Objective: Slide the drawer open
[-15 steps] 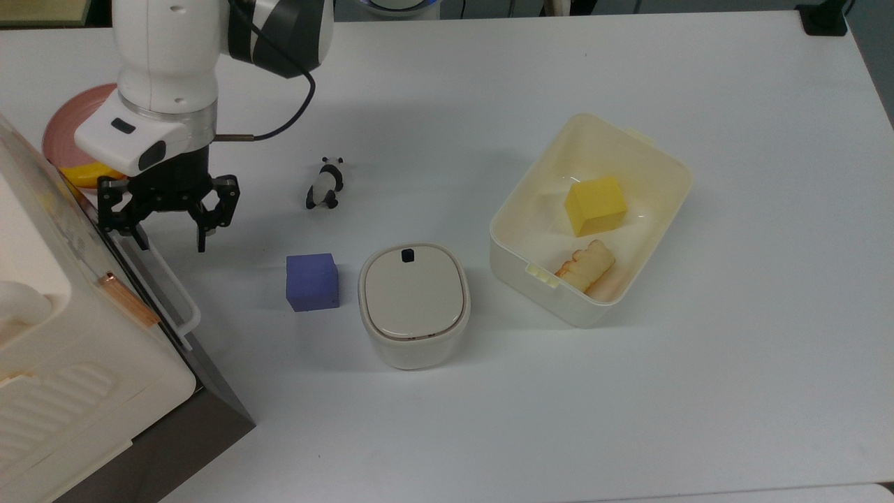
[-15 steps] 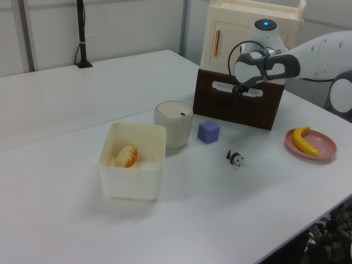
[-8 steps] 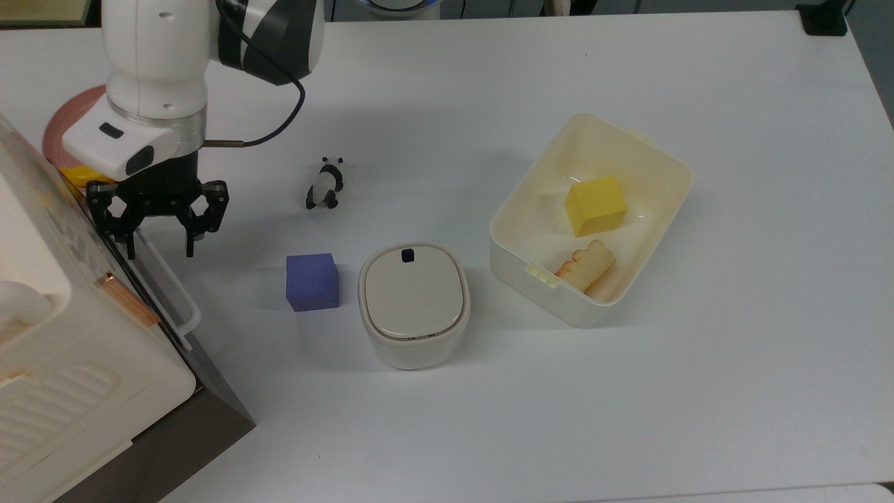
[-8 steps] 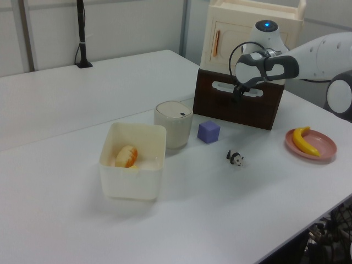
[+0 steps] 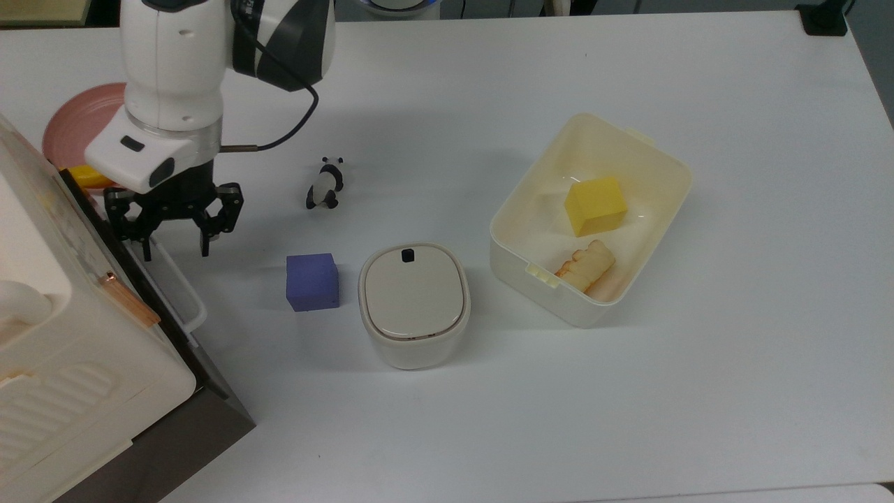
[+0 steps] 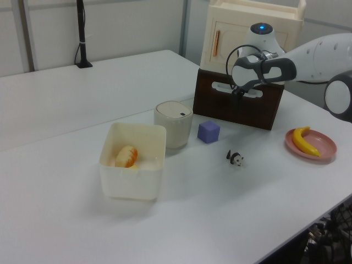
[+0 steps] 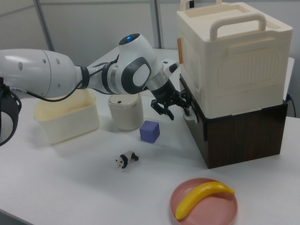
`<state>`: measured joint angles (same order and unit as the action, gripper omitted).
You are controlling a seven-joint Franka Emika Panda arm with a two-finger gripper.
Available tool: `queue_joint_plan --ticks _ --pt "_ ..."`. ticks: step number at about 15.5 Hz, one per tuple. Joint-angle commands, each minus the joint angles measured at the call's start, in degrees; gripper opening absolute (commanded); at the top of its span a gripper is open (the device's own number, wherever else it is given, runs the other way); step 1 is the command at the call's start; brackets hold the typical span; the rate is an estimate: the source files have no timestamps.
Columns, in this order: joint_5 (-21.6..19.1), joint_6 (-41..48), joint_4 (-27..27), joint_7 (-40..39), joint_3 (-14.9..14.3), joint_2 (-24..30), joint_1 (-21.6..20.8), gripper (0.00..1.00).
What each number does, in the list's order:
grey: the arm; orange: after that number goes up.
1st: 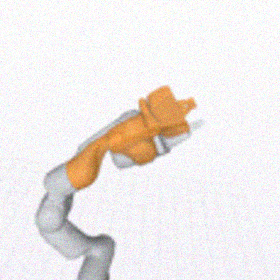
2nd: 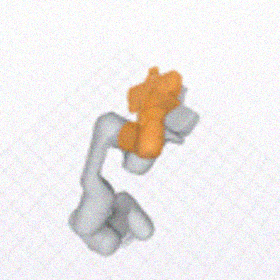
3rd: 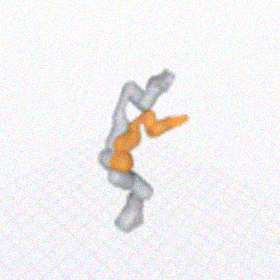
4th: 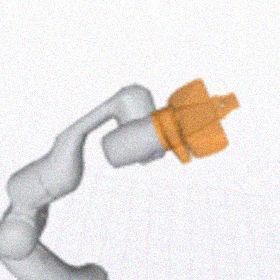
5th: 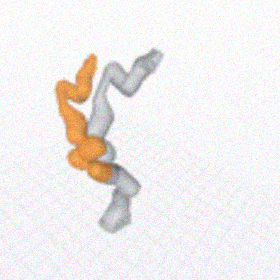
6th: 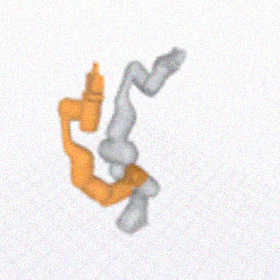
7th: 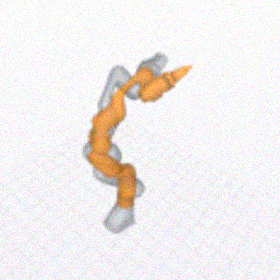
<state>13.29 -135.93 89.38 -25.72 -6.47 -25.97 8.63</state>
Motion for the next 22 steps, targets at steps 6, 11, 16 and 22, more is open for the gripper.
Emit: queue_joint_plan --ticks 6,11,16,22 --pt "-0.37 17.35 1.15 -1.87 3.39 5.05 -3.88 0.63" --pt "-0.37 22.54 1.06 -1.96 7.08 6.36 -3.97 0.63" --pt "-0.37 25.79 1.15 -1.35 10.16 7.24 -3.97 0.63" --pt "-0.37 25.36 -2.89 2.52 11.04 8.82 -3.35 0.63"
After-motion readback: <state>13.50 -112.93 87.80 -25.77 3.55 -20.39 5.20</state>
